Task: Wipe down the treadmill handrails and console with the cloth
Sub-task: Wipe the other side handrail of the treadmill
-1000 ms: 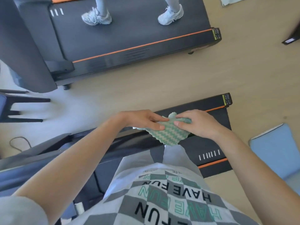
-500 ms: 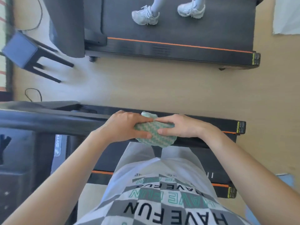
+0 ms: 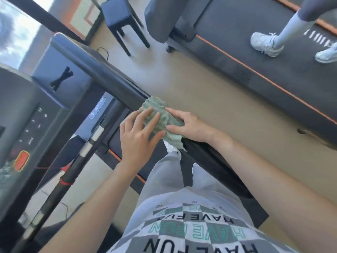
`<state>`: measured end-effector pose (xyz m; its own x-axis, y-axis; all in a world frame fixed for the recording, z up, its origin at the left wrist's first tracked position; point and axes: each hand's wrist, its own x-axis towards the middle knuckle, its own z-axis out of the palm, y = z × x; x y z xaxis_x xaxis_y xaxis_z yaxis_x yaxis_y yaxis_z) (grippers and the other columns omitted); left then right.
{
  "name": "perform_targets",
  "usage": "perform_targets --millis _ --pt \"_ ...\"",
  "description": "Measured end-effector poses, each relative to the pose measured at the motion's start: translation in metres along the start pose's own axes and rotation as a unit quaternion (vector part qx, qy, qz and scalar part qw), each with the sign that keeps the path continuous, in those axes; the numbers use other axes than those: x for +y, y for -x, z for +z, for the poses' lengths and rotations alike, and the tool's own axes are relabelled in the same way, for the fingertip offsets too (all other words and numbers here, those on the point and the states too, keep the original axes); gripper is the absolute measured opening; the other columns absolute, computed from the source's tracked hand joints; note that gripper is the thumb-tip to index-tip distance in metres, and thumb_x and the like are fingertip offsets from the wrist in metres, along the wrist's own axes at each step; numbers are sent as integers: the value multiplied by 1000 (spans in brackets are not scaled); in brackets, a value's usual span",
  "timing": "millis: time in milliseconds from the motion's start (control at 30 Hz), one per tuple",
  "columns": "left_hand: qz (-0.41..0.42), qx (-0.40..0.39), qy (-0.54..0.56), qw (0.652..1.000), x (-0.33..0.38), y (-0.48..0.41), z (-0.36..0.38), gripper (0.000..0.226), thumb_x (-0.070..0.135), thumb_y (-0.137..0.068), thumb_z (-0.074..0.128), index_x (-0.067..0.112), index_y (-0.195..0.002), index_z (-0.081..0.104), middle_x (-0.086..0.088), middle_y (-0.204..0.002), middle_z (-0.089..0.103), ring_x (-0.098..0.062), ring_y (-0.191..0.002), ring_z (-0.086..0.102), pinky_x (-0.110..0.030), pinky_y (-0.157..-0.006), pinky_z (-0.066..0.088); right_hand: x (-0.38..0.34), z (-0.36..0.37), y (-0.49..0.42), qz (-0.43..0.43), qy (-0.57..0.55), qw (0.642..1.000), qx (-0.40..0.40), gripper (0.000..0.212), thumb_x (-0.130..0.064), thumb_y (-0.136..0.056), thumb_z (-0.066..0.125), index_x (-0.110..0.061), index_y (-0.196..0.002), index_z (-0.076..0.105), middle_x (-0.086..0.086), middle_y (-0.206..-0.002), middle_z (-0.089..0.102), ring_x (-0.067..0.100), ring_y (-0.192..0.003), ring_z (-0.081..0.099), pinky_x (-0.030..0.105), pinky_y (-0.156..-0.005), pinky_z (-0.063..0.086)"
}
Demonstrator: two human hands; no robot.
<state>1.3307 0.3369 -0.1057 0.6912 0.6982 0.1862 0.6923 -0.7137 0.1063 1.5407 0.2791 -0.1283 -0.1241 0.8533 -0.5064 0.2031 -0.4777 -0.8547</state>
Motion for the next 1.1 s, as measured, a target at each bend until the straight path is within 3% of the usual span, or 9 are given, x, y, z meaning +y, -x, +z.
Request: perform_targets --millis 133,200,367,433,500,700,800,900,1100 --pt "-151 35 10 988 8 16 2 33 29 -97 68 23 -129 71 -8 -120 64 -36 -97 53 -42 -85 40 -19 8 -19 -30 61 997 29 80 -40 -85 74 -32 -154 36 -9 -154 46 9 -141 42 29 -116 34" --pt "-227 8 117 967 14 14 -3 39 24 -99 63 21 -137 66 -8 -123 60 -30 -95 55 -39 -86 46 -29 11 -30 -40 76 996 33 84 -40 -80 76 -31 -154 36 -7 -154 46 11 -141 42 30 -116 35" --pt "-418 -46 364 831 19 -17 -17 53 30 -105 53 25 -156 40 3 -151 42 17 -111 48 3 -94 30 -56 11 -67 -55 109 992 20 92 -42 -75 77 -28 -155 35 -6 -156 45 12 -143 41 32 -118 34" --pt "-449 -12 431 783 11 -30 -15 57 32 -104 53 25 -158 37 7 -157 40 6 -135 42 -17 -116 35 -69 10 -80 -56 118 991 7 95 -50 -71 74 -32 -156 33 -8 -156 44 11 -143 41 32 -118 35" --pt "-482 25 463 743 4 -35 -9 54 29 -104 53 26 -156 40 13 -148 46 -4 -138 44 -37 -120 39 -77 11 -90 -58 119 991 -1 98 -54 -68 71 -34 -156 31 -9 -155 44 10 -142 42 33 -117 36" --pt "-505 76 546 664 16 -22 -5 49 19 -106 52 28 -154 44 29 -138 53 18 -120 54 -24 -106 47 -63 18 -66 -57 122 991 25 97 -55 -73 74 -36 -157 30 -8 -153 48 8 -140 44 32 -117 37" --pt "-506 71 601 615 30 -6 -7 45 17 -107 52 28 -150 49 17 -146 56 -1 -128 59 -41 -107 52 -40 18 -30 -59 119 990 53 89 -39 -80 81 -35 -155 34 -8 -153 48 5 -139 43 24 -116 33" --pt "-514 69 635 573 48 4 -12 36 13 -105 56 27 -139 54 4 -143 61 -7 -115 69 -42 -98 59 -23 16 1 -57 140 985 79 83 -32 -81 82 -33 -153 40 -8 -151 49 5 -137 45 21 -113 33" --pt "-563 93 651 501 54 -8 -6 32 12 -98 68 19 -124 51 -4 -134 67 -15 -104 73 -50 -96 58 -34 8 -17 -55 130 986 91 54 -30 -91 69 -32 -143 54 -12 -139 61 9 -122 60 34 -109 46"
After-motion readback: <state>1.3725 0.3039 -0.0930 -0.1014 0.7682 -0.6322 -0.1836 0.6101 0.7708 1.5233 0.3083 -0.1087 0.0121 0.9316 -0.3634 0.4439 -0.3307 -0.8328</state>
